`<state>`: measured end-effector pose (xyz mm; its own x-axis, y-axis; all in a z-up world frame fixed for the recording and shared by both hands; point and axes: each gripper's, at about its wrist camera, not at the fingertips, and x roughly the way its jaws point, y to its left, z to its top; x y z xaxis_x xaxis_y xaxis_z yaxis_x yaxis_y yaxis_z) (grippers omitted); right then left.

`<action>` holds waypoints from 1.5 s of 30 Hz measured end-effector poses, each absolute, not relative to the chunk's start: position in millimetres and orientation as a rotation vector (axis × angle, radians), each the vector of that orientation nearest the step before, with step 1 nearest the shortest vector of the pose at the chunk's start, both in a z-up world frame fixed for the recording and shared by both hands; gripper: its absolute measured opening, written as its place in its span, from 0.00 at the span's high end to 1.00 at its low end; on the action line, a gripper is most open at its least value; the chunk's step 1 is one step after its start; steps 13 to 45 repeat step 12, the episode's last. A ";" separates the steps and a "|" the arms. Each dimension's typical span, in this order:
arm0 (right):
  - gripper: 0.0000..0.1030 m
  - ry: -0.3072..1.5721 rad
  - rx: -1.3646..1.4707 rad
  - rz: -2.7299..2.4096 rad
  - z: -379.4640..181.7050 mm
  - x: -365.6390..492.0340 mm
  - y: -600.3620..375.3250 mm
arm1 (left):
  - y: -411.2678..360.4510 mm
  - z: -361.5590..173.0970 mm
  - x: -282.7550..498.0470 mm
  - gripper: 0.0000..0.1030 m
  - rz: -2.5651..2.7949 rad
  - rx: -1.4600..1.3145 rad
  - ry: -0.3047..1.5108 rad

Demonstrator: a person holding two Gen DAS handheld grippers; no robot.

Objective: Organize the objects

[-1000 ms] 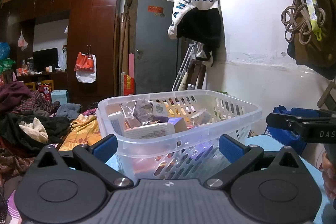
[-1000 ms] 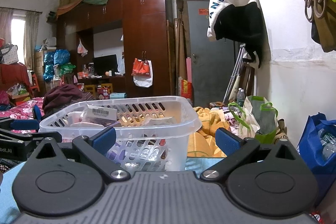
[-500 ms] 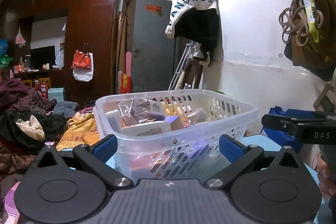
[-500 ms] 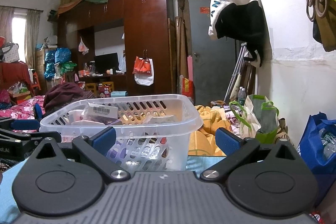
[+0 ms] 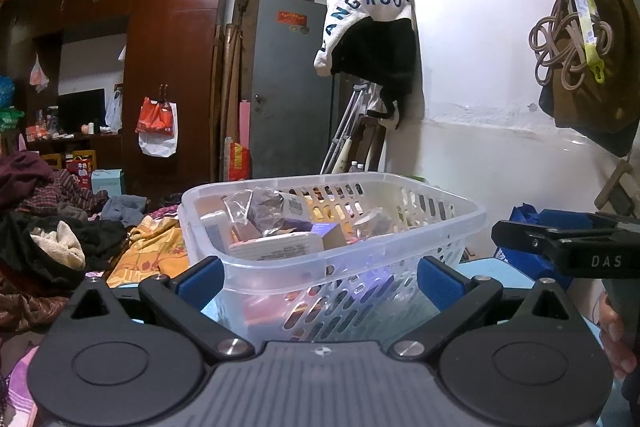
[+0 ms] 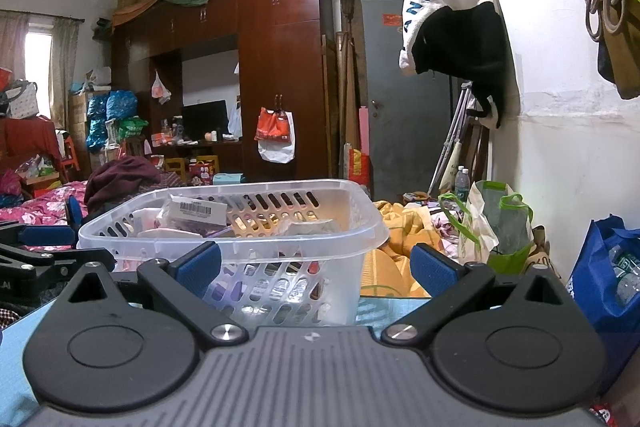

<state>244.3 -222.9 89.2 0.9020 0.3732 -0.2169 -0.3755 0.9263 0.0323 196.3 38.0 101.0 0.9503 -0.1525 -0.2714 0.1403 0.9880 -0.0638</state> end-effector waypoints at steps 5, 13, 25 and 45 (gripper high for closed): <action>0.00 0.211 -0.020 0.406 89.1 242.4 -222.0 | 39.3 102.3 193.7 0.00 -0.143 -0.050 0.271; 0.00 0.197 -0.044 0.430 87.3 238.9 -217.3 | 39.0 102.4 188.8 0.00 -0.119 -0.041 0.262; 0.00 0.197 -0.044 0.430 87.3 238.9 -217.3 | 39.0 102.4 188.8 0.00 -0.119 -0.041 0.262; 0.00 0.197 -0.044 0.430 87.3 238.9 -217.3 | 39.0 102.4 188.8 0.00 -0.119 -0.041 0.262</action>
